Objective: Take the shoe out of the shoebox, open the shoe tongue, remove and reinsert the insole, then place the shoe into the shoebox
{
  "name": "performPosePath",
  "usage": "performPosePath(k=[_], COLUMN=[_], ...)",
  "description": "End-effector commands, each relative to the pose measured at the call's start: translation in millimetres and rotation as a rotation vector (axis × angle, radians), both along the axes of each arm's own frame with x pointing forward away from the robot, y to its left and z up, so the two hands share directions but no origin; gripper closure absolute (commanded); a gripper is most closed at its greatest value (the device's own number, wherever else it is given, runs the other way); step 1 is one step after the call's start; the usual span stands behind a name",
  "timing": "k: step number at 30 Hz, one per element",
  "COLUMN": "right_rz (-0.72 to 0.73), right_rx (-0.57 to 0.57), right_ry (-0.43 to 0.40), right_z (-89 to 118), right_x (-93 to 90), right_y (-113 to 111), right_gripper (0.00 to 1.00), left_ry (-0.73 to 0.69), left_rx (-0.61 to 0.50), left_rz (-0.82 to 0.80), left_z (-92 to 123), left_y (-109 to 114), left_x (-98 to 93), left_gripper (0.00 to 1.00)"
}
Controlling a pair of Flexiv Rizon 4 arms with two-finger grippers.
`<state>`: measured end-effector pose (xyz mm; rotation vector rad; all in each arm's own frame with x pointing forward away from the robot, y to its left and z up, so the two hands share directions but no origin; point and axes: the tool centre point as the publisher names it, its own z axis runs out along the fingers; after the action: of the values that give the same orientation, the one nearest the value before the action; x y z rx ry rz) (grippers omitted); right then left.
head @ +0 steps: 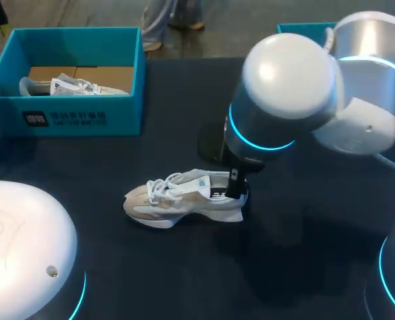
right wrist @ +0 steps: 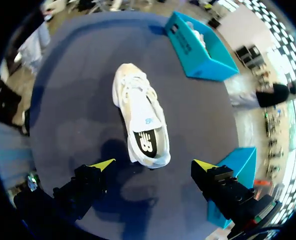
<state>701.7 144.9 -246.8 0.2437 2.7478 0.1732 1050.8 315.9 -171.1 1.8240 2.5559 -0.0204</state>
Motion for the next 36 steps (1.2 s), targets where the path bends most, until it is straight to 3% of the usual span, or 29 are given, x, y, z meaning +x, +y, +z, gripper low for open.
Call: performPosePath(k=[1, 9, 11, 16, 27, 31, 36], right_rz=[0.214, 0.214, 0.235, 0.250, 0.305, 0.406, 0.406], right_rx=[0.046, 0.046, 0.038, 0.111, 0.427, 0.640, 0.640], right_ry=[-0.052, -0.052, -0.019, 0.002, 0.006, 0.121, 0.121], right_z=[-3, -3, -9, -18, -29, -37, -37], right_x=[-0.5, -0.5, 0.1, 0.3, 1.9, -7.4, -7.4], right_y=[-5, -5, -11, -22, -32, -27, -27], right_gripper=[0.00, 0.00, 0.00, 0.00, 0.00, 0.00, 0.00], left_ry=[-0.001, -0.001, -0.001, -0.001, -0.001, -0.001, -0.001], left_rx=[0.003, 0.003, 0.003, 0.003, 0.003, 0.003, 0.003], left_rz=[-0.001, -0.001, -0.001, -0.001, -0.001, -0.001, -0.001], left_z=[0, 0, 0, 0, 0, 0, 0], left_y=[0, 0, 0, 0, 0, 0, 0], left_x=[-0.7, -0.7, -0.7, -0.7, -0.7, -0.7, -0.7], left_gripper=[0.00, 0.00, 0.00, 0.00, 0.00, 0.00, 0.00])
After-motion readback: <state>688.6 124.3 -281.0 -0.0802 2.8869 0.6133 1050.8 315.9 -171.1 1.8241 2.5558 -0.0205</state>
